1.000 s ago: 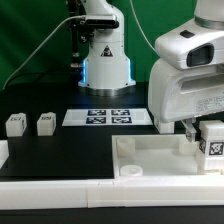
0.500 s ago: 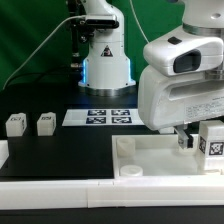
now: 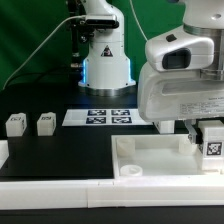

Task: Assemble one leg

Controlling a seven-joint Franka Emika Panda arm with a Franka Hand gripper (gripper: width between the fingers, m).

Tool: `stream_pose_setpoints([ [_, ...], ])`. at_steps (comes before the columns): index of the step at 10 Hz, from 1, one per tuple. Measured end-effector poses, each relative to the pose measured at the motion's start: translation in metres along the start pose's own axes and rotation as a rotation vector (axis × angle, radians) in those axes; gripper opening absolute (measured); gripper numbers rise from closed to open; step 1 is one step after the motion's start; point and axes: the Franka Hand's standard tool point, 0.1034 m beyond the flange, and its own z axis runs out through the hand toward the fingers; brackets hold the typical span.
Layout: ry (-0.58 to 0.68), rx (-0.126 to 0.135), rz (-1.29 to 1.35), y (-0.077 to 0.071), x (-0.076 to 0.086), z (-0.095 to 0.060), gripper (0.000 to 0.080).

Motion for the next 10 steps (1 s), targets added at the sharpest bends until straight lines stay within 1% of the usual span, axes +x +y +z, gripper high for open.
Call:
stream_pose_setpoints([
  [1,0.006,0.001,0.109,-0.0006,0.0008,0.0007,0.0292],
  [2,0.026,0.010,0.209,-0.0007,0.0022,0.0004,0.0292],
  [3,0.035,0.032,0.334,-0.0005,0.0021,0.0005,0.0292],
  [4,0.037,0.075,0.506,0.0004,0.0027,0.0007,0.0292],
  [6,0.054,0.181,0.803,0.0026,-0.0004,0.0015,0.0294],
  [7,0.037,0.196,0.920,0.0014,-0.0023,0.0021,0.0294],
  [8,0.033,0.198,0.965,0.0010,-0.0022,0.0021,0.0294],
  [10,0.012,0.206,1.166,0.0002,-0.0024,0.0024,0.0294],
])
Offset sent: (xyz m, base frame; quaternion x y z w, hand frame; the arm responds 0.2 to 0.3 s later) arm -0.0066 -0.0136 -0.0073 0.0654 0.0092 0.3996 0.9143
